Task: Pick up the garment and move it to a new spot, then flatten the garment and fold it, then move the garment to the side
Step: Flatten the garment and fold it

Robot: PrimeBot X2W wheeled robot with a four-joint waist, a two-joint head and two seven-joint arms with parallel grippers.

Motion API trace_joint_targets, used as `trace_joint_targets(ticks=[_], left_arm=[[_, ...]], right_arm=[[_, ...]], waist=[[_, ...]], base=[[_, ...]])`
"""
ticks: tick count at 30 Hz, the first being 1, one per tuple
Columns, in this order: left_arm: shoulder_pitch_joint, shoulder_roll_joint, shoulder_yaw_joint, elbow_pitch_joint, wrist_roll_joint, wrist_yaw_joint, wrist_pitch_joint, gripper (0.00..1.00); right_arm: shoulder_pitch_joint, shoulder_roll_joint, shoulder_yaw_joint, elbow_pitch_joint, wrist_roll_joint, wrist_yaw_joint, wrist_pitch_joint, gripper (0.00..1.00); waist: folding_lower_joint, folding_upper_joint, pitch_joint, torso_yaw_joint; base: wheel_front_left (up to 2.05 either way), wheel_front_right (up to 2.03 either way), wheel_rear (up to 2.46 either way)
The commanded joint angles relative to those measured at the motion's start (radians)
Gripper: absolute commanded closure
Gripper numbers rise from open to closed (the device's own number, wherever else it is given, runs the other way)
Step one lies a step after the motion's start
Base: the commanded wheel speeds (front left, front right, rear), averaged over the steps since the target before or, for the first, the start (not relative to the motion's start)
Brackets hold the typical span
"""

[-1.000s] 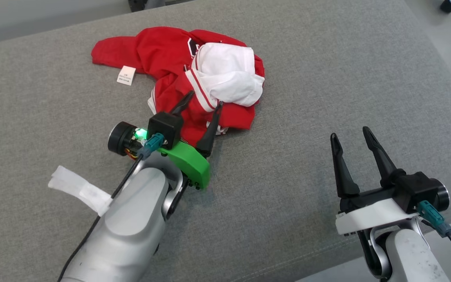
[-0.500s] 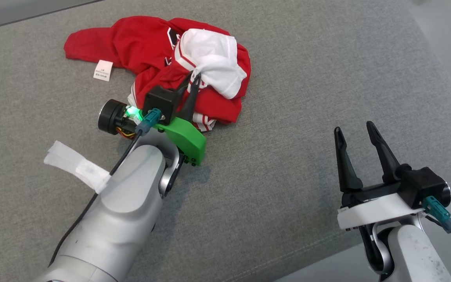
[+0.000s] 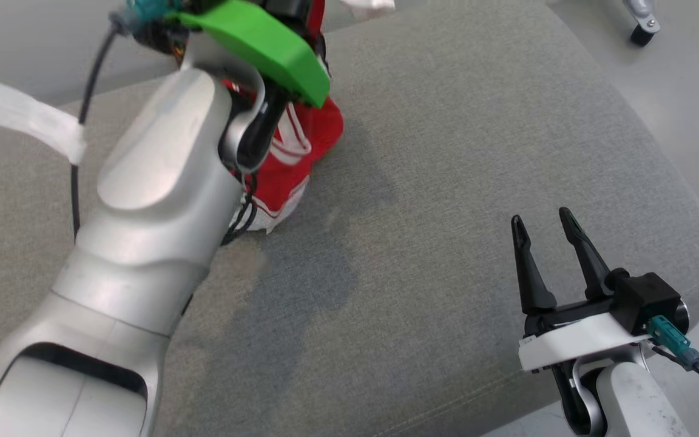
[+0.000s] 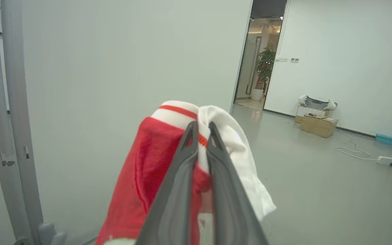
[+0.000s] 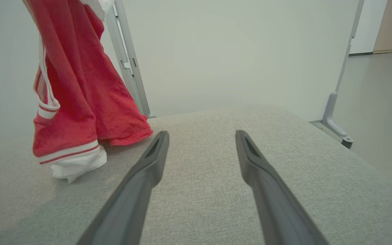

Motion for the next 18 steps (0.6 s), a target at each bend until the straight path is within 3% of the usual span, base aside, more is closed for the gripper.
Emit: trace_joint_targets(ticks=[1, 4, 6, 8, 10, 14, 18], left_arm=[[-0.042, 0.0, 0.009, -0.018, -0.041, -0.006, 0.012, 1.0], [-0.135, 0.001, 0.032, -0.044, -0.13, -0.007, 0.032, 1.0], [-0.193, 0.001, 0.055, -0.042, -0.187, 0.016, 0.03, 1.0], [-0.244, 0.001, 0.075, -0.03, -0.241, 0.05, 0.026, 1.0], [-0.28, 0.001, 0.097, 0.017, -0.283, 0.113, 0.023, 1.0], [-0.202, 0.038, 0.107, 0.127, -0.287, 0.169, 0.035, 1.0], [-0.08, 0.086, 0.119, 0.241, -0.301, 0.19, 0.027, 1.0]], right_arm=[[0.013, -0.001, -0.001, 0.003, 0.002, -0.001, 0.0, 0.0], [0.026, -0.002, -0.001, 0.009, 0.006, -0.001, 0.0, 0.0], [0.032, -0.001, 0.001, 0.011, 0.006, -0.001, 0.0, 0.0], [0.038, -0.001, -0.004, 0.01, 0.007, -0.001, 0.0, 0.0], [0.046, -0.001, -0.014, 0.009, 0.006, -0.001, 0.0, 0.0], [0.056, -0.001, -0.024, 0.006, 0.005, -0.001, 0.0, 0.0], [0.058, -0.001, -0.02, 0.003, 0.013, -0.001, 0.0, 0.0]], waist=[[0.0, 0.0, -0.045, -0.032], [0.0, 0.0, -0.073, -0.052], [0.0, 0.0, -0.087, -0.06], [0.0, 0.0, -0.095, -0.062], [0.0, 0.0, -0.106, -0.059], [0.0, 0.0, -0.112, -0.046], [0.0, 0.0, -0.102, -0.039]], base=[[0.0, 0.0, 0.0], [0.0, 0.0, 0.0], [0.0, 0.0, 0.0], [0.0, 0.0, 0.0], [0.0, 0.0, 0.0], [0.0, 0.0, 0.0], [0.0, 0.0, 0.0]])
